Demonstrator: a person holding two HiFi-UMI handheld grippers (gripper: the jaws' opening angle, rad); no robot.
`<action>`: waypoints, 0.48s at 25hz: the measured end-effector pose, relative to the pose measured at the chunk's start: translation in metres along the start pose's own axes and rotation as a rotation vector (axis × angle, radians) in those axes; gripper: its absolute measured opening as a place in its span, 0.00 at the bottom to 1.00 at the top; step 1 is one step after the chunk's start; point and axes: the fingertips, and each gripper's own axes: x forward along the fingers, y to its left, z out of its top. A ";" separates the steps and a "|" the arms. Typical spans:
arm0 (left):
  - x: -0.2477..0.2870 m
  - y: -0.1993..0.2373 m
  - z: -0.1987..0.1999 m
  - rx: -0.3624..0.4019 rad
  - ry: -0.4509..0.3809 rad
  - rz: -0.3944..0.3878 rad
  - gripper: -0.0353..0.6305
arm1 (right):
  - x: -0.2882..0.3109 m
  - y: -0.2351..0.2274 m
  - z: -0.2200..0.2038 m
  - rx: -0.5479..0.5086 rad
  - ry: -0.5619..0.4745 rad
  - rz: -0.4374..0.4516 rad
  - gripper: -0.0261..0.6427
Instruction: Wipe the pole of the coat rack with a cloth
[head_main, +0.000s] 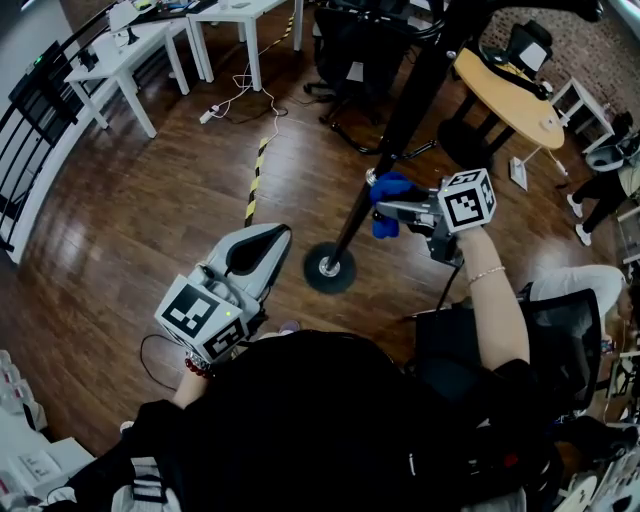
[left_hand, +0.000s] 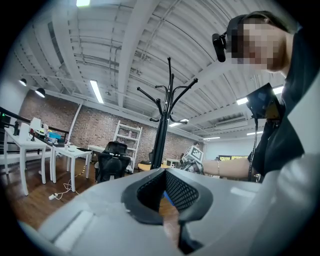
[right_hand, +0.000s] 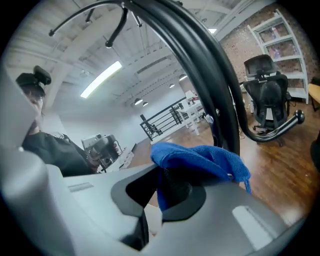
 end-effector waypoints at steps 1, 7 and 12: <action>0.001 0.001 0.000 -0.001 0.004 -0.001 0.06 | -0.002 0.005 0.000 0.009 -0.021 0.022 0.07; 0.015 -0.004 -0.007 -0.003 0.035 -0.033 0.06 | -0.010 0.050 -0.005 -0.012 -0.134 0.211 0.07; 0.031 -0.010 -0.003 0.022 0.036 -0.069 0.06 | -0.081 0.071 0.056 -0.106 -0.510 0.282 0.07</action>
